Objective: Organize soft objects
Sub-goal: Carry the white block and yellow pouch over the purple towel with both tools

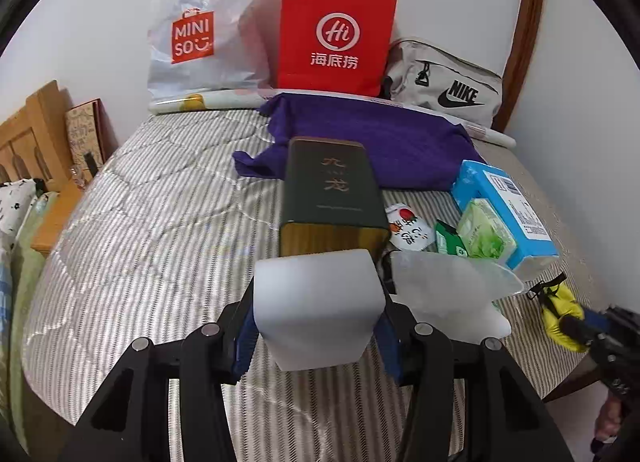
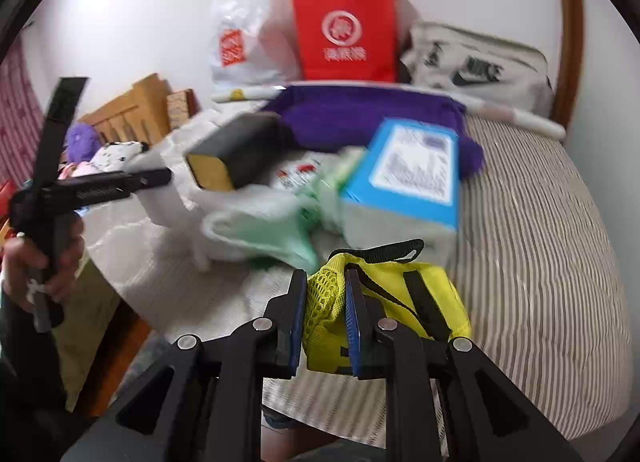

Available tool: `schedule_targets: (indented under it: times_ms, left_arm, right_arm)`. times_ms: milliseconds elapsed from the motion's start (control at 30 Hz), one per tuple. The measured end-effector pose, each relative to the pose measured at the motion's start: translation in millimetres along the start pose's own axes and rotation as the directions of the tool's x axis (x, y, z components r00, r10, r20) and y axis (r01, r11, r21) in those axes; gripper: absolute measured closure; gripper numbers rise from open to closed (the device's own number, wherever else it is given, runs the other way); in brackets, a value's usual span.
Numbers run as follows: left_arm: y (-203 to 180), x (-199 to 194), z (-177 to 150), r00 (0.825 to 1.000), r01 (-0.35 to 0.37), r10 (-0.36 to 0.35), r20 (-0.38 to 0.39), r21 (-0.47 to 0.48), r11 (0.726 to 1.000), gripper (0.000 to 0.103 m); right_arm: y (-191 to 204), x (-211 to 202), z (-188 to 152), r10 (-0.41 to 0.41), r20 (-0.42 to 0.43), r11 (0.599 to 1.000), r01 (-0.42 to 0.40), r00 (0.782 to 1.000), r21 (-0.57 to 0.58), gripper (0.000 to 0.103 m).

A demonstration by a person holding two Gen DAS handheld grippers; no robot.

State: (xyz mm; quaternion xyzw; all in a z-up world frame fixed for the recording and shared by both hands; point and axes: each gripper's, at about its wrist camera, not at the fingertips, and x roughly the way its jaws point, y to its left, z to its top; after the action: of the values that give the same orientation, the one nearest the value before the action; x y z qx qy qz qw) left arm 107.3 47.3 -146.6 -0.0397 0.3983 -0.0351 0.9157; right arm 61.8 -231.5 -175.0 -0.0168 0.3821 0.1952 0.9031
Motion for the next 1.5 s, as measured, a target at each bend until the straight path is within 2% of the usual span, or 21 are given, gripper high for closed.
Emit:
schedule_targets:
  times_ms: [367, 500, 633, 867, 1067, 1167, 1267, 1400, 1500]
  left_arm:
    - [3, 10, 0, 1.0, -0.008, 0.007, -0.025, -0.023, 1.0, 0.055]
    - [7, 14, 1, 0.998, 0.007, -0.009, -0.063, -0.033, 0.999, 0.055]
    - [8, -1, 16, 0.999, 0.021, -0.022, -0.03, -0.036, 0.999, 0.055]
    - [3, -17, 53, 0.998, 0.065, -0.065, -0.008, -0.019, 0.998, 0.055]
    - [1, -6, 86, 1.0, 0.012, -0.012, -0.015, -0.011, 1.0, 0.055]
    - [0, 5, 109, 0.999, 0.02, -0.02, -0.026, -0.009, 1.0, 0.055]
    - [-2, 21, 129, 0.999, -0.016, 0.016, -0.042, 0.004, 1.0, 0.055]
    - [0, 49, 155, 0.996, 0.004, -0.004, -0.085, -0.01, 1.0, 0.055]
    - [1, 73, 171, 0.994, 0.02, -0.023, -0.107, -0.021, 1.0, 0.055]
  right_arm:
    - [-10, 12, -7, 0.017, -0.023, 1.0, -0.016, 1.0, 0.016, 0.085]
    - [-14, 7, -3, 0.043, -0.03, 0.998, -0.041, 0.999, 0.039, 0.085]
    - [-13, -7, 9, 0.065, -0.011, 0.998, -0.064, 0.998, 0.027, 0.085]
    - [-6, -38, 43, 0.122, 0.025, 0.992, -0.121, 0.992, -0.027, 0.085]
    - [-8, -43, 82, 0.094, 0.066, 0.993, -0.089, 0.993, -0.077, 0.085]
    - [-13, -35, 110, 0.067, 0.076, 0.994, -0.061, 0.995, -0.086, 0.085]
    - [-18, -22, 137, 0.064, 0.085, 0.995, -0.057, 0.994, -0.086, 0.085]
    - [-31, 8, 175, 0.058, 0.088, 0.996, -0.053, 0.994, -0.069, 0.085]
    - [-47, 46, 203, 0.047, 0.065, 0.999, -0.045, 0.997, -0.028, 0.085]
